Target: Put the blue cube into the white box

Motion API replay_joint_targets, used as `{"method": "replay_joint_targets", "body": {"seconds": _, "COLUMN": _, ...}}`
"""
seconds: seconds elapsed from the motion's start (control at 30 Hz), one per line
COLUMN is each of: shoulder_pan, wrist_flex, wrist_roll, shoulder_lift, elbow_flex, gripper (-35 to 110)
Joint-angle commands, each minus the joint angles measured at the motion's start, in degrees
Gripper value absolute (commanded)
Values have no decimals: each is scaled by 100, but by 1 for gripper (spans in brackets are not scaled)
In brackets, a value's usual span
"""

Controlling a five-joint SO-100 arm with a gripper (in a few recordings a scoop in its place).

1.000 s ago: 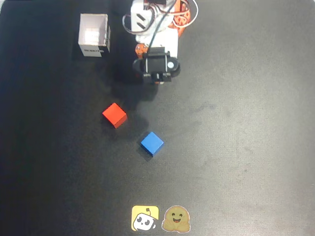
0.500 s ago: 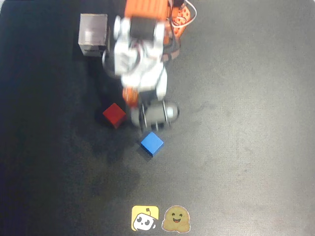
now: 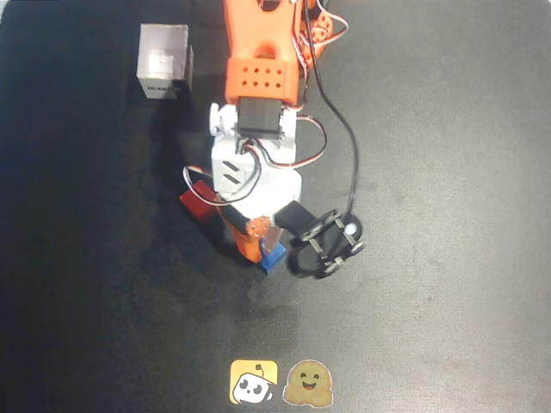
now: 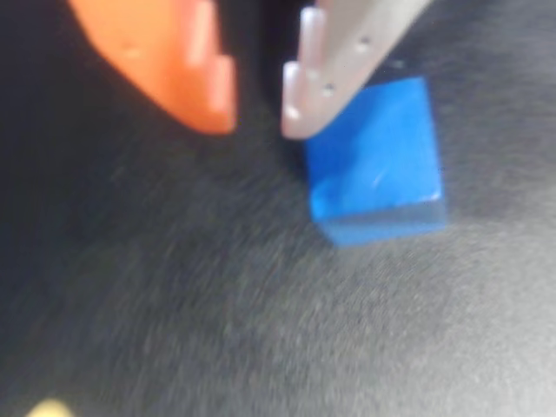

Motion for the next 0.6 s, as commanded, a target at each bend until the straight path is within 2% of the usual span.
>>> {"method": "replay_joint_targets", "body": {"seconds": 0.0, "shoulder_pan": -18, "wrist_flex": -114, "wrist_roll": -343, "shoulder_lift": 35, "elbow_flex": -132, "gripper": 4}}
{"method": "replay_joint_targets", "body": {"seconds": 0.1, "shoulder_pan": -70, "wrist_flex": -132, "wrist_roll": -615, "shoulder_lift": 62, "elbow_flex": -79, "gripper": 6}}
{"method": "replay_joint_targets", "body": {"seconds": 0.57, "shoulder_pan": -114, "wrist_flex": -158, "wrist_roll": -694, "shoulder_lift": 457, "elbow_flex": 694, "gripper": 18}}
